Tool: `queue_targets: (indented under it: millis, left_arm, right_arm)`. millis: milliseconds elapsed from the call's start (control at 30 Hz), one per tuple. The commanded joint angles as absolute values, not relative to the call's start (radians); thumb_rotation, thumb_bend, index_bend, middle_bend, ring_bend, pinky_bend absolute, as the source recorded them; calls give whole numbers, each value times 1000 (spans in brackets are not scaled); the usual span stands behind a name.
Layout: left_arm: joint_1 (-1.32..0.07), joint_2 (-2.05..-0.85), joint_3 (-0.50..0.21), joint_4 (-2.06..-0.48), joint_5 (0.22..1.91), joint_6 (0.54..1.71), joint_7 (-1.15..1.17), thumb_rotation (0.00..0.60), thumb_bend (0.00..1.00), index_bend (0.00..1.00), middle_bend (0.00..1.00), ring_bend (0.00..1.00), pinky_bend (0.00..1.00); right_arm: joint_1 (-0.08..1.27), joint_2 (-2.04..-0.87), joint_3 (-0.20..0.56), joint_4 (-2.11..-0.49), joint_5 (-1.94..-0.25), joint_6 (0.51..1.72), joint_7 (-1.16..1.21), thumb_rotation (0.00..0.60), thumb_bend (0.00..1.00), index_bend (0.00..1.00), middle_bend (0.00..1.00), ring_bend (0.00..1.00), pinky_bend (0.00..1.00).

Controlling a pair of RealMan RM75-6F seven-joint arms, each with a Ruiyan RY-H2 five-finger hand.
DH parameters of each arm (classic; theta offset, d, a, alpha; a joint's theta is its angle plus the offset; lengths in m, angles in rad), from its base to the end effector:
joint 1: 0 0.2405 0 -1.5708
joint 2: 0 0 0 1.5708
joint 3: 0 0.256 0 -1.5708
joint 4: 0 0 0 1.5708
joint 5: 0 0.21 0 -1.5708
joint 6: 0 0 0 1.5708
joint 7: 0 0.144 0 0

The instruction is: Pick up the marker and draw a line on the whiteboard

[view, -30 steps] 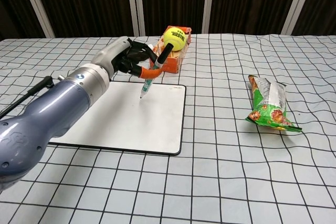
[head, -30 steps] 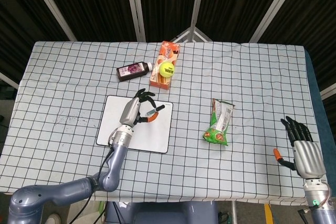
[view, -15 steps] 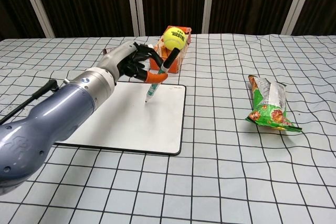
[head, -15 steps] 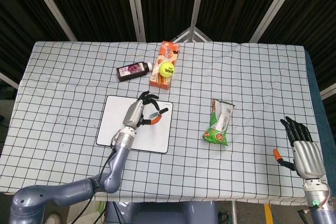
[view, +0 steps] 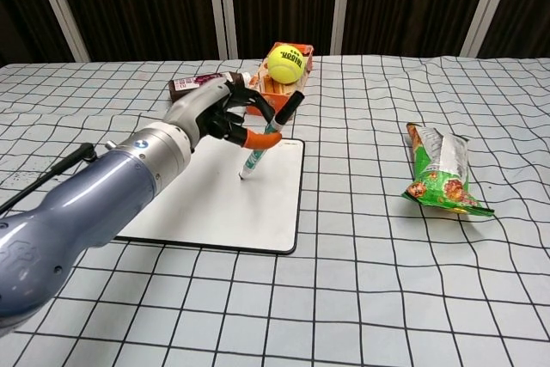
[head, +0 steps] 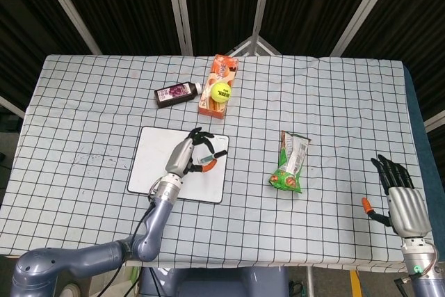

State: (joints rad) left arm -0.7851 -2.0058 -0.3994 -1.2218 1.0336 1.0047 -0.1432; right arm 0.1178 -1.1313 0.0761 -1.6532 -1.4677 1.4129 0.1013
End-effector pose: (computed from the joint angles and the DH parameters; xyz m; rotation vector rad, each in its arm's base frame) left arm -0.0722 0.3448 -0.1043 -1.3591 -1.6930 -1.4431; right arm -0.3010 -0.1955 0.1469 1.3509 -1.0536 1.0074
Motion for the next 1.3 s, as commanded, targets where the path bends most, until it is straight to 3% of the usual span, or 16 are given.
queue_targets:
  millis: [33,433,733,1300]
  left_arm:
    - [-769,-1999,-385,-1255,1029,1006,-139,600,511,731,242,67,134]
    - [-715,-1969,-326,-1370,1048,1030,-124,600,511,732,242,67,134]
    - [-712,-1943,-375,-1393,1091,1076,-151,600,511,733,243,67,134]
    - [-822,-1955,-409,-1136,1105,957,-132,600,507,733,243,67,134]
  right_arm:
    - [117,-1131,76,-1654,-1467,1413,101,600,350,0,0,0,57]
    - [115,-1132,79,-1652,-1466,1422,98,600,350,0,0,0,56]
    - [112,-1133,78,-1652,-1468,1427,100,600,349,0,0,0,56]
    - [119,-1130,78,-1654,-1460,1407,112,600,349,0,0,0,57]
